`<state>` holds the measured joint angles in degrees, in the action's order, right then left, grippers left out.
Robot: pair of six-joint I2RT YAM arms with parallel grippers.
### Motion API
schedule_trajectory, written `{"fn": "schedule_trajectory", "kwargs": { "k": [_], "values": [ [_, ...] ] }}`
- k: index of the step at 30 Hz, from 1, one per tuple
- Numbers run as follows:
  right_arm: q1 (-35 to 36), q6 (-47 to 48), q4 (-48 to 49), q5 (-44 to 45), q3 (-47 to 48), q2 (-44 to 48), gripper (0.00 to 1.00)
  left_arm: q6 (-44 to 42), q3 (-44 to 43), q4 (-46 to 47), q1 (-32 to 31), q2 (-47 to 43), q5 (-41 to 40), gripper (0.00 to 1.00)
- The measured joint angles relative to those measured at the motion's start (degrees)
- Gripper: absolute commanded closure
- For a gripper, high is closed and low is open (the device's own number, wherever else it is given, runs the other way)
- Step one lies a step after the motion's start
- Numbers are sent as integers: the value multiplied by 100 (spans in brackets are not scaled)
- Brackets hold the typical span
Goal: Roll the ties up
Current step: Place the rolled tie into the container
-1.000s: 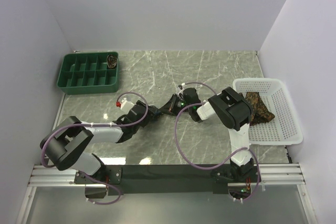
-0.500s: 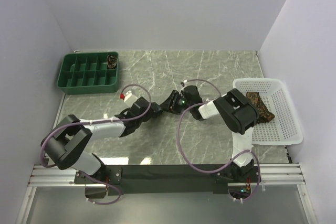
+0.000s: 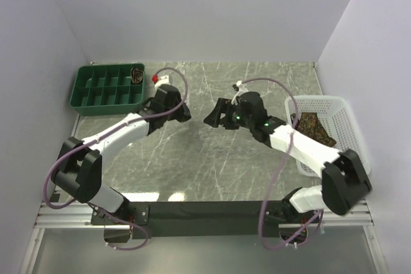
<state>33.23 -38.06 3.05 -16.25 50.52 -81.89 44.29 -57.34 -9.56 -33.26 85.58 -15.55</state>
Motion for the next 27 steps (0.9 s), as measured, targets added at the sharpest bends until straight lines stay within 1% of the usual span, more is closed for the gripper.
{"fn": "schedule_trajectory", "kwargs": {
  "k": [5,9,11,13,16,22,27],
  "values": [
    [2,525,-756,256,-249,1222,17,-1189,-831,-868,669,87,605,99],
    [2,909,-1259,481,-490,2057,16,-2100,-1860,-1569,1412,407,1084,99],
    [2,1067,-1475,575,-581,2363,16,-2500,-2361,-1786,1757,603,1217,99],
    [2,1224,-1679,669,-654,2651,11,-2879,-2778,-2031,2124,787,1349,99],
    [2,1432,-1932,791,-737,3040,11,-3322,-3228,-2312,2677,1054,1665,99],
    [2,1784,-2262,940,-748,3353,11,-3866,-3825,-2712,3735,1753,2507,99],
    [2,1888,-2457,981,-748,3283,11,-4019,-4116,-2817,4227,2396,2907,99]
  ]
}}
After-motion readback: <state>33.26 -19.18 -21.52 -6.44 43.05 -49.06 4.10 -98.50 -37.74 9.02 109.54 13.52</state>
